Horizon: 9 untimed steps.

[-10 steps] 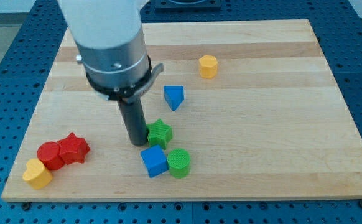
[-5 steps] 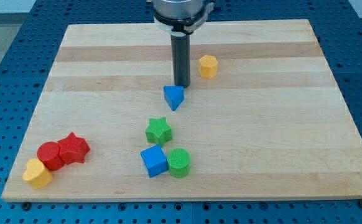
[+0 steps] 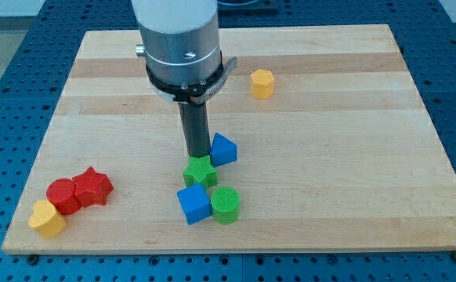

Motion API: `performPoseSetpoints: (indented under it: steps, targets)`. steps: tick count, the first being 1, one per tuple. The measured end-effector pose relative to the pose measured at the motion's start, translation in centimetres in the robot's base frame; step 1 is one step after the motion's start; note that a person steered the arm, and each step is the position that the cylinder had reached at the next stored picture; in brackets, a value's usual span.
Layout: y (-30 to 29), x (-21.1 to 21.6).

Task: Place the blue triangle right to the green star

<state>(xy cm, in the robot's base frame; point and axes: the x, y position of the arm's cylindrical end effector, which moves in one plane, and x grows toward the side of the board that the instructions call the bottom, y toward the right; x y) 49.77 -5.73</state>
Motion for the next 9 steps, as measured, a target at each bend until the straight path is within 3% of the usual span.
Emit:
performPoseSetpoints:
  steps: [2, 4, 6, 9]
  targets:
    - [-0.1, 0.1]
    - [-1.4, -3.3]
    - [1.5, -5.2]
    - [1.5, 0.5]
